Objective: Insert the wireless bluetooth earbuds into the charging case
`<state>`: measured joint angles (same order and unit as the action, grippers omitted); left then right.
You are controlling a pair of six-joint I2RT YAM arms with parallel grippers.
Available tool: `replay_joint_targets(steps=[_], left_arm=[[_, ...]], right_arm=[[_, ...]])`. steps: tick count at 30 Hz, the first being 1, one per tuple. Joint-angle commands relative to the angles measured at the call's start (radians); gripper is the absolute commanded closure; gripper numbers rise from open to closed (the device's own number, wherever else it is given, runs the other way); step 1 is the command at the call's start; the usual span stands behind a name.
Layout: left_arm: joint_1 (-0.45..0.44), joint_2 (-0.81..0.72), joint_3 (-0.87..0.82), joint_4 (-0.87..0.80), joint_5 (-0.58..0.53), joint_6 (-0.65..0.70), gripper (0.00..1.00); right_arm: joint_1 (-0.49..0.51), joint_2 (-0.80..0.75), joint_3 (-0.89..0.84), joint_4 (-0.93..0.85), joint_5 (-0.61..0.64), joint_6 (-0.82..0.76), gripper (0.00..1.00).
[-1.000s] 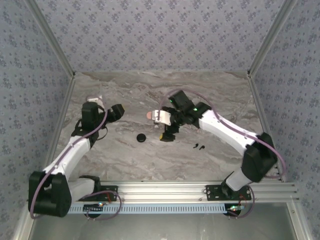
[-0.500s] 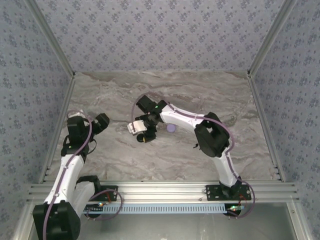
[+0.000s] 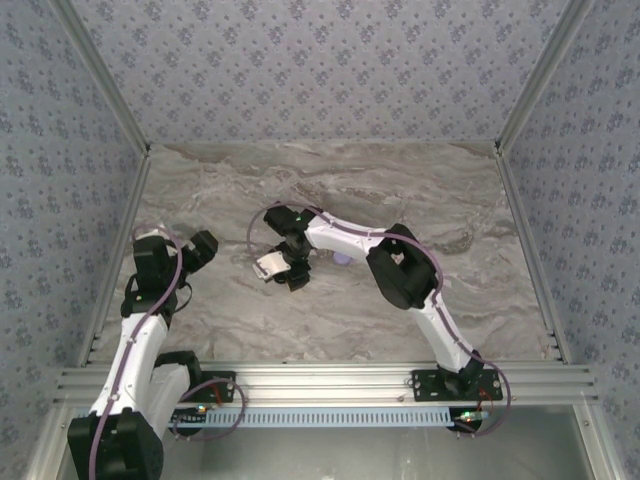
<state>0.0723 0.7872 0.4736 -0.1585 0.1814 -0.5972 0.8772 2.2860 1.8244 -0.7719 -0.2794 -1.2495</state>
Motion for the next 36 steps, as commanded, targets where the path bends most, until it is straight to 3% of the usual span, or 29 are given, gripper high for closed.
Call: replay_joint_targets(steps=[1, 8, 14, 22, 36], left_arm=[[0.008, -0.012, 0.002, -0.009, -0.015, -0.014, 0.06], [0.007, -0.014, 0.010, -0.007, 0.010, -0.006, 0.06], [0.008, -0.018, 0.017, 0.037, 0.093, 0.007, 0.09], [-0.006, 0.015, 0.033, 0.189, 0.317, -0.047, 0.13], [-0.377, 0.287, 0.241, 0.388, 0.489, -0.023, 0.15]], right_arm=[[0.012, 0.035, 0.035, -0.032, -0.004, -0.001, 0.37], [0.004, 0.005, 0.024, -0.010, 0.023, 0.037, 0.54], [-0.026, -0.155, -0.106, 0.117, 0.005, 0.113, 0.56], [-0.119, -0.455, -0.361, 0.327, -0.051, 0.319, 0.56], [-0.277, -0.858, -0.723, 0.542, -0.119, 0.558, 0.58]])
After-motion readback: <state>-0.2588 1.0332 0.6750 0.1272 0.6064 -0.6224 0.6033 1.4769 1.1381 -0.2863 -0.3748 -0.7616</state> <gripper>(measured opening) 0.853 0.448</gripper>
